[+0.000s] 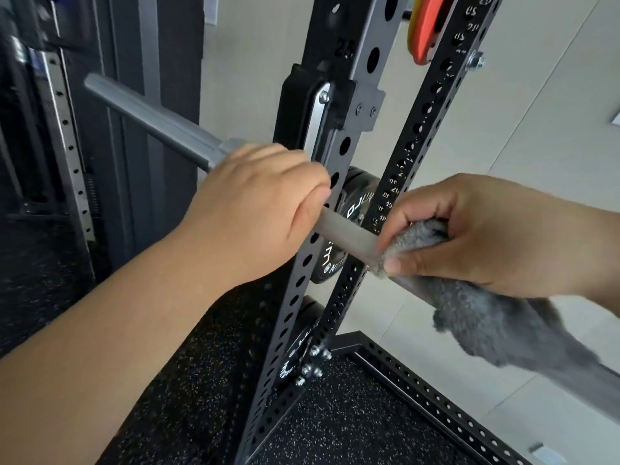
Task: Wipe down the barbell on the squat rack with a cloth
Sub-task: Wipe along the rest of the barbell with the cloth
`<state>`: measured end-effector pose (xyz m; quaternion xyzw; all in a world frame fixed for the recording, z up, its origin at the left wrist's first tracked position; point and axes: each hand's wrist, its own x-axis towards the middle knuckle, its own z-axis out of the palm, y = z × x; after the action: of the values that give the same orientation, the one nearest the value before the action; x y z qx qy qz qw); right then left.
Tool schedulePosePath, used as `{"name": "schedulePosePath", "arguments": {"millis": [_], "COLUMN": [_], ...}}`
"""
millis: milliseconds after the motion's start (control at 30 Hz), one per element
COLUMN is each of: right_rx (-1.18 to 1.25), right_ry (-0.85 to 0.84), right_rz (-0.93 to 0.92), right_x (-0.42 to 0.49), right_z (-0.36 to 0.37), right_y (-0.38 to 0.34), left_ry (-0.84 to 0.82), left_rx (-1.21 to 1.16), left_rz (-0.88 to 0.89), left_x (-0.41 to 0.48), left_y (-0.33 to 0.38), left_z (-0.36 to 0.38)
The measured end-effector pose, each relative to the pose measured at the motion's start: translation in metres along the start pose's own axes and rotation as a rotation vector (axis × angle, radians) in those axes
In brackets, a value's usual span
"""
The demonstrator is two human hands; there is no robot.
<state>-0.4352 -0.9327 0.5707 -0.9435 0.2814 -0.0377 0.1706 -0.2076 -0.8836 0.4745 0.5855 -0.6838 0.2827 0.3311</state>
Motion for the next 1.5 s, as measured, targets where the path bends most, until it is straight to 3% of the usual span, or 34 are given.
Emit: {"name": "schedulePosePath", "arguments": {"millis": [67,133,200,300,500,600,633,800,833,933,967,1100,1267,1400,1433,1500], "right_rx": [-0.050,-0.099,-0.058,0.220,0.083,0.313,0.327,0.275,0.311,0.468,0.434,0.172,0.301,0.028,-0.001,0.108], "right_ry": [0.195,0.269,0.158,-0.118,0.097,-0.264,-0.286,0.174,0.179,-0.103,-0.124,0.162,-0.121,0.209,0.227,0.097], "right_rz": [-0.078,-0.133,-0.059,0.124,0.018,0.169,0.162,0.115,0.131,0.200,0.172,0.037,0.212,0.093,0.086,0.131], "right_x": [0.018,0.030,0.030,0.029,0.057,0.039,0.036,0.056,0.057,0.047,0.046,0.056,0.037,0.045,0.048,0.046], "right_z": [0.016,0.022,0.012,-0.007,0.008,-0.010,-0.014,0.006,0.007,-0.004,-0.004,0.008,-0.006,0.012,0.013,0.005], "right_y": [0.000,-0.004,-0.007,-0.012,-0.012,0.004,0.009,0.003,0.003,0.003,0.003,-0.006,-0.009,-0.001,-0.002,-0.003], "left_ry": [0.004,-0.010,-0.035,-0.058,0.005,0.004,0.000,-0.024,-0.019,-0.037,-0.067,-0.207,-0.247,-0.172,-0.163,-0.154], "left_rx": [0.075,-0.021,-0.222,-0.385,-0.492,-0.484,-0.473,-0.439,-0.444,-0.439,-0.432,-0.251,-0.044,-0.018,-0.017,-0.018], "left_rz": [-0.018,-0.043,-0.072,-0.033,0.076,0.109,0.117,0.159,0.159,0.133,0.116,0.103,0.128,0.087,0.090,0.108], "left_x": [0.001,0.003,0.002,-0.001,0.002,0.004,0.004,0.008,0.007,0.005,0.005,0.011,0.012,0.012,0.011,0.008], "left_y": [-0.016,-0.035,-0.059,-0.088,-0.095,-0.098,-0.098,-0.098,-0.098,-0.098,-0.098,-0.082,-0.056,-0.049,-0.048,-0.047], "left_z": [-0.013,-0.023,-0.026,-0.010,0.014,0.014,0.014,0.010,0.011,0.011,0.010,-0.004,-0.001,0.002,0.001,-0.002]}}
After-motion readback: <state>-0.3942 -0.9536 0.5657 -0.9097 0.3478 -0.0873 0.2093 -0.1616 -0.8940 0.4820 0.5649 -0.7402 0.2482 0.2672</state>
